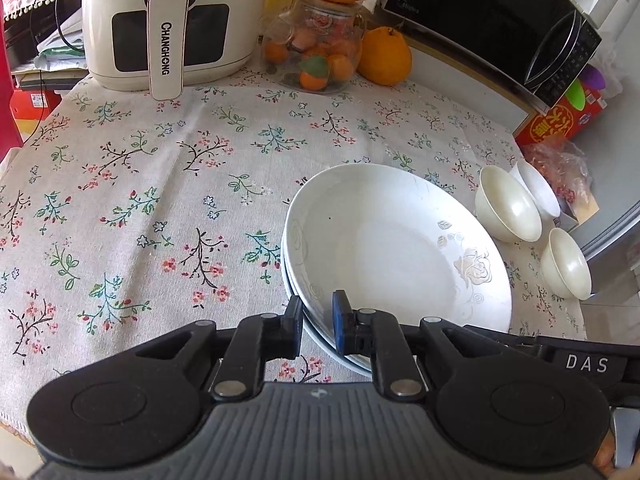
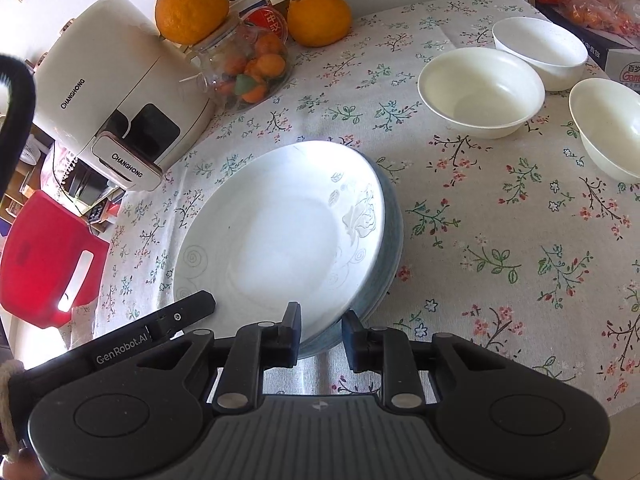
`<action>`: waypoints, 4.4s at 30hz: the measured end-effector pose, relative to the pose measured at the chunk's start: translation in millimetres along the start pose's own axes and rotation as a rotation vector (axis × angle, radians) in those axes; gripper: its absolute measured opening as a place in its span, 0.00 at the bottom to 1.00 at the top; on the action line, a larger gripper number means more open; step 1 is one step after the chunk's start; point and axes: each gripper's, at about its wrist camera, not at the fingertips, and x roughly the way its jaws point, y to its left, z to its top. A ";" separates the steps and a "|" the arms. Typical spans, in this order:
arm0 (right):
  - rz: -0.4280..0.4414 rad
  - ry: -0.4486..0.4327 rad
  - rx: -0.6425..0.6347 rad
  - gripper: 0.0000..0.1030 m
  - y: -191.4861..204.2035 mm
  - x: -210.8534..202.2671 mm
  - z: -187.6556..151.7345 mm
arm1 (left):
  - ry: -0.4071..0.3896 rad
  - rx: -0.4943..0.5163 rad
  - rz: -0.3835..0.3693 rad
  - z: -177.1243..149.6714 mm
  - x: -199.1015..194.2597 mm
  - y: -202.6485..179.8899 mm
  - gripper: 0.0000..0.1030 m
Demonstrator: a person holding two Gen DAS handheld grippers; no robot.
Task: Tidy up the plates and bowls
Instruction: 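Lower the white plate onto the stacked blue-patterned plates with both grippers, then open both grippers and release the white plate on the stack, then pull both grippers back and move them toward the white bowls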
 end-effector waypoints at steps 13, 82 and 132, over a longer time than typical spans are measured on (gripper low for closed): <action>-0.025 0.016 0.006 0.19 -0.2 0.4 -1.4 | 0.018 0.019 0.014 -1.6 3.8 -3.7 0.13; -0.063 -0.068 0.048 0.37 3.0 58.4 41.2 | -0.021 -0.024 0.077 46.6 62.6 -11.8 0.42; -0.237 -0.360 -0.045 0.96 -24.3 -9.5 40.1 | -0.259 0.273 0.277 49.3 21.4 -67.5 0.99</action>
